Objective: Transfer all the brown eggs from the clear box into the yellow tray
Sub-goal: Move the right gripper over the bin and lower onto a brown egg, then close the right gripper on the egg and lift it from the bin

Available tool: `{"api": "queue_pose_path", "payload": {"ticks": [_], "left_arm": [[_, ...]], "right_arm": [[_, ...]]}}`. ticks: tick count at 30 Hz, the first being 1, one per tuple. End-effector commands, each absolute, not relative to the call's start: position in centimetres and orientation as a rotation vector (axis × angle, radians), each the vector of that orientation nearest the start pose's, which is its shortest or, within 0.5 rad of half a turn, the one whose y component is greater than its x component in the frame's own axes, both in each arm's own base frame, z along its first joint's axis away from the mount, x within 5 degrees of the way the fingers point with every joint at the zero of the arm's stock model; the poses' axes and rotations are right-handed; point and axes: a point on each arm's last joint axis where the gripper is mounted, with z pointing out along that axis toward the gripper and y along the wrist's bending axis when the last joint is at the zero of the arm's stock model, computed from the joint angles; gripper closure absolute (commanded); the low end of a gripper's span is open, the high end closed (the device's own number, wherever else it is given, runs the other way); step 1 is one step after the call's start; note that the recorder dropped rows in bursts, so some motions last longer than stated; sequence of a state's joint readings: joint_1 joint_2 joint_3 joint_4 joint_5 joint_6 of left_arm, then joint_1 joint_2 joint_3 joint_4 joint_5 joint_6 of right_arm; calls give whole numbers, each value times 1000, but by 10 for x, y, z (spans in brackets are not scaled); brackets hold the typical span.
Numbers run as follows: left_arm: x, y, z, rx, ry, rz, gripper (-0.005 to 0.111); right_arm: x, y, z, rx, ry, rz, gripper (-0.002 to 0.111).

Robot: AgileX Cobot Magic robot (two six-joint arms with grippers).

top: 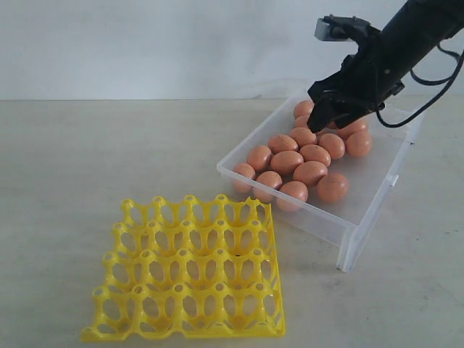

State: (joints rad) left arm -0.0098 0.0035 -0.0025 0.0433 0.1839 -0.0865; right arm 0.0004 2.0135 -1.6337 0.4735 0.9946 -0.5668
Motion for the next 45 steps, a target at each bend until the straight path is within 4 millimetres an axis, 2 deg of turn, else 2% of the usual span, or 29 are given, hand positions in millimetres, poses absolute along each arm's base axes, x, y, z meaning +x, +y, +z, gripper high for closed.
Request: {"api": "queue_pose_path", "payload": {"ticks": [1,6,12,15,20,32,37,38,40,44,45], "left_arm": [[56,0,197,-39,1662,-30,103],[56,0,197,-39,1662,-30,103],[56,0,197,-39,1662,-30,103],[56,0,197,-39,1662,-30,103],[56,0,197,-39,1662,-30,103],[56,0,197,-39,1662,-30,103],[56,0,197,-39,1662,-30,103],[56,0,197,-39,1662,-30,103],[56,0,197,-39,1662,-30,103],[56,0,197,-39,1662,-30,103],[56,0,197,-39,1662,-30,103]], "right_arm": [[446,32,204,-453,2648,399,57],[457,25,184,-454,2626,288,57],[465,20,185,-443,2548,189,57],[466,20,185,-440,2542,185,57],[467,20,174,-443,2570,195,57],[471,18,131,-450,2650,190,57],[471,18,122,-399,2676,206,58],[471,18,121,-382,2681,210,60],[471,18,121,-380,2682,210,72],[469,19,121,-383,2697,223,108],[469,19,120,-383,2703,228,108]]}}
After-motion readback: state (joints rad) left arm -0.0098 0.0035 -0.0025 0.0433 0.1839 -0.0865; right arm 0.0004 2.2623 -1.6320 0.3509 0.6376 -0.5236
